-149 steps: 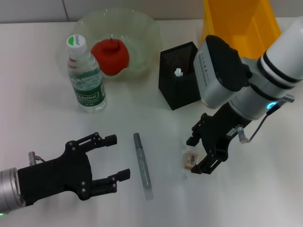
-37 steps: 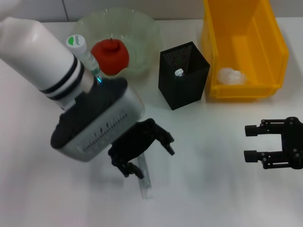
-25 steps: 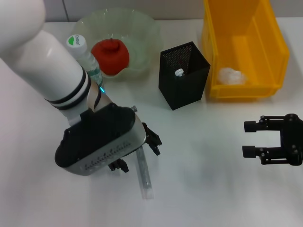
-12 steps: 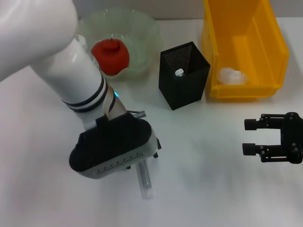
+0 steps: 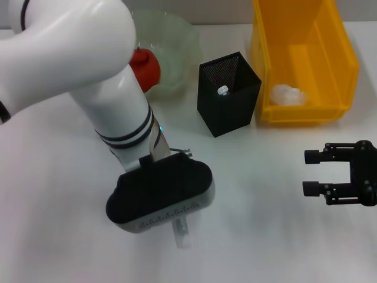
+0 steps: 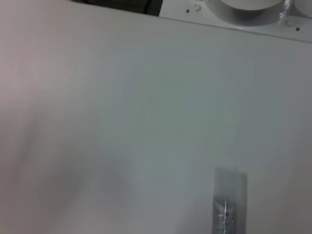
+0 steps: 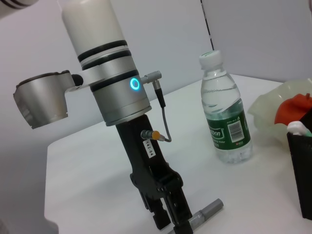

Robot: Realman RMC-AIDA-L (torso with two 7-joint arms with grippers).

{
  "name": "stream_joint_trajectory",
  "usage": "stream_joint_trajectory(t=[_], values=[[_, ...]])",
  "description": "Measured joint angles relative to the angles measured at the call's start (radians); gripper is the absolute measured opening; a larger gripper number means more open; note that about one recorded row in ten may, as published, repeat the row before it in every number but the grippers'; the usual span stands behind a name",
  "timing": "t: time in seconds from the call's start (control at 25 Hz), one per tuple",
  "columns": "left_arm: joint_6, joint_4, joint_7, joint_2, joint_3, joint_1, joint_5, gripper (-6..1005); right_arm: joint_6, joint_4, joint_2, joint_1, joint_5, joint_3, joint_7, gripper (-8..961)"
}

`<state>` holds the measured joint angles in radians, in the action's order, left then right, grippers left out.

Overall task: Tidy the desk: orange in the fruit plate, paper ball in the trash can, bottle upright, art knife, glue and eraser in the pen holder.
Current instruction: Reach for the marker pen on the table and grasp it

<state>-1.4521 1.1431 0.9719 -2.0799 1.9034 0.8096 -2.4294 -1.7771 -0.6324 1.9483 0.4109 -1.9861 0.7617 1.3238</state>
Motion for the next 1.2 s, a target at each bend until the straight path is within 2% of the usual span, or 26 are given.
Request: stream_joint_trajectory(t=[0.2,0.52,0.96,1.2], values=[[-0.001,0.006,0.055,0.0,0.046,0.022,0.005,627,0.0,-0.006,0.001,0.0,-0.025,-0.006,-0.002,719],[0.008,0.016,0.101,0.0,0.08,0.041,0.01,474,-0.001,-0.012,0.0,0.0,-0.026,-0.007,-0.025,719],[0.009,0.023,0.121,0.0,0.102,0.042,0.019,415,-0.001,-0.029,-0.003,-0.001,-0.027,-0.007,-0.027,718],[0.011,0.024,0.129,0.0,0.114,0.042,0.021,325,-0.001,-0.037,-0.004,0.001,-0.027,-0.006,-0.029,718]])
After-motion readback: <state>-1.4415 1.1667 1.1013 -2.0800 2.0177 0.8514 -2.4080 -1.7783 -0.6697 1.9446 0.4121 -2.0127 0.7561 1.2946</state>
